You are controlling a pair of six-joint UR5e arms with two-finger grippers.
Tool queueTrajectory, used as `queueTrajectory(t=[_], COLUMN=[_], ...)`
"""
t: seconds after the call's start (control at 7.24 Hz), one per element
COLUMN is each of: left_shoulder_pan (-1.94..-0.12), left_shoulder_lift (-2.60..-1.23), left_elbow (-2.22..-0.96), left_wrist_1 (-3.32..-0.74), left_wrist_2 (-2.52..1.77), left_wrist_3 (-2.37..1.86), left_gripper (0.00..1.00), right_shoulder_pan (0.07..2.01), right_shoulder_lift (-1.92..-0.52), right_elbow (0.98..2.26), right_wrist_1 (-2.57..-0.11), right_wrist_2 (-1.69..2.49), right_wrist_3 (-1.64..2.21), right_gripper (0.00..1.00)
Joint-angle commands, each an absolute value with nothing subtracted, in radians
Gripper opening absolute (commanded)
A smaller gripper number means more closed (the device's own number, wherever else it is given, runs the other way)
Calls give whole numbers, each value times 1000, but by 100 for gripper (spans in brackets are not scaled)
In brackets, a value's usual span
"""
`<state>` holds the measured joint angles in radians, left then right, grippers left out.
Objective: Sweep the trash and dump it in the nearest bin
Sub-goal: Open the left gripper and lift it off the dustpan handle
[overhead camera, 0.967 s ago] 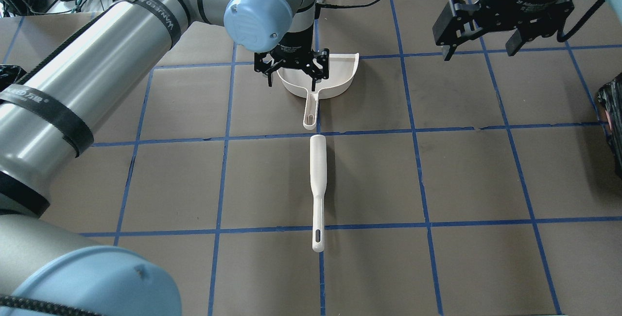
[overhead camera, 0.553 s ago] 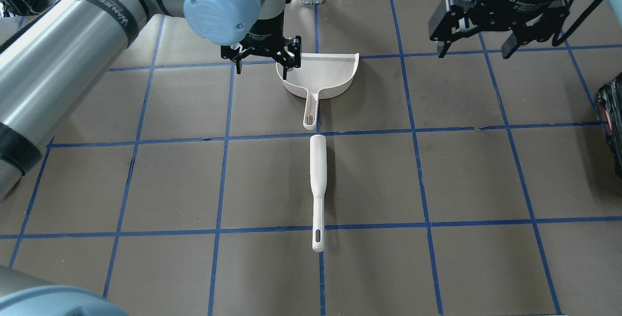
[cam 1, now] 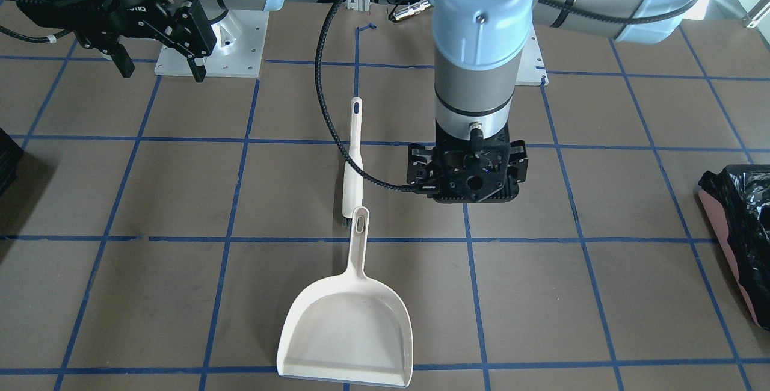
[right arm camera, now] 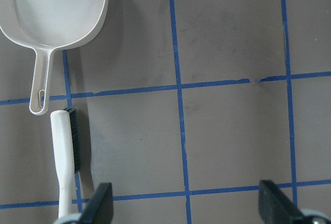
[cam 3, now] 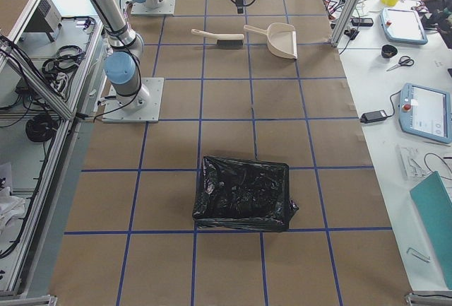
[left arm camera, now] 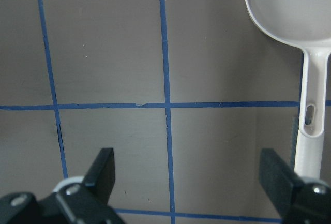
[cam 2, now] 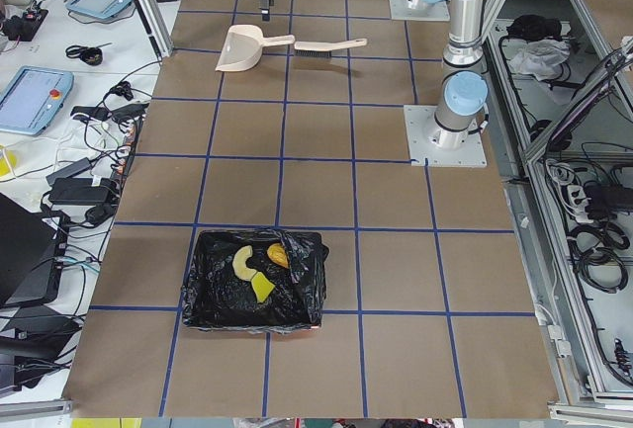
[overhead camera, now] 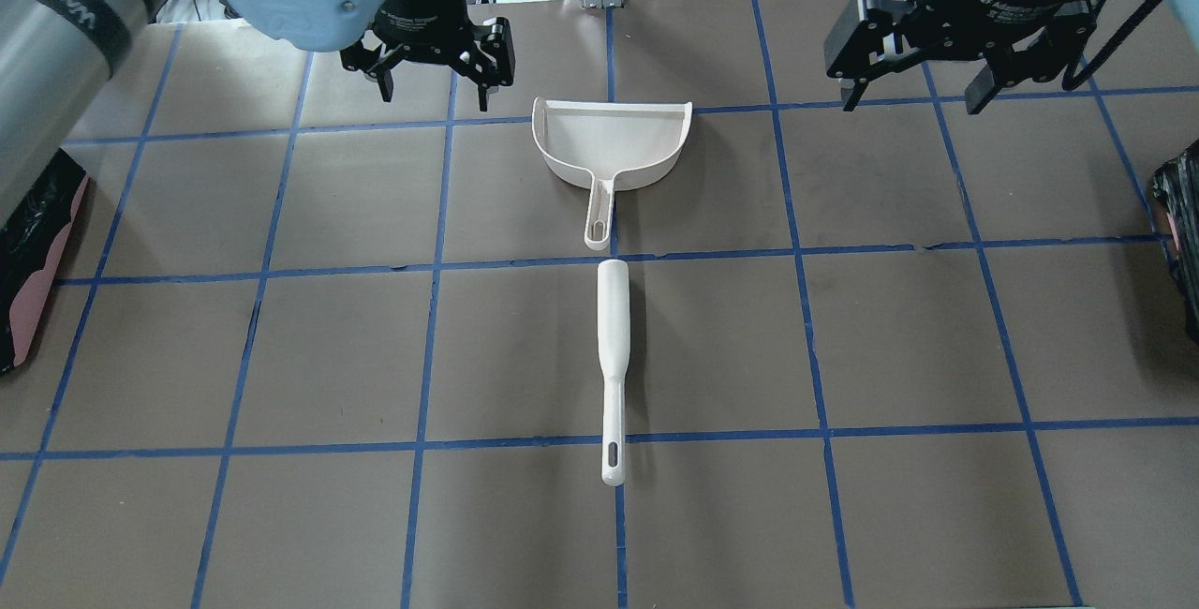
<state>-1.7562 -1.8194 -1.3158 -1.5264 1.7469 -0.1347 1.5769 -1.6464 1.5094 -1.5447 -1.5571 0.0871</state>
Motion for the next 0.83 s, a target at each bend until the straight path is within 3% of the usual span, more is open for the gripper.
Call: queueTrajectory(t=[0.0,0.69], left_shoulder_pan=[-1723,-1637], left_shoulder_lift=[-1723,-1623], left_elbow=[-1344,-1396], left_wrist_1=[-1531,-1600], left_wrist_2=[1740,1632], left_wrist_3=[-118,-54], left_gripper=[100,100], right_shoulder_pan=[1577,1577], right_shoulder_lift=[-1647,-1649], right_elbow=[1511,1511], right_wrist_1=[-1545,-1545], right_wrist_2=[-1557,-1557], right_wrist_3=[86,86], right_gripper=[100,100])
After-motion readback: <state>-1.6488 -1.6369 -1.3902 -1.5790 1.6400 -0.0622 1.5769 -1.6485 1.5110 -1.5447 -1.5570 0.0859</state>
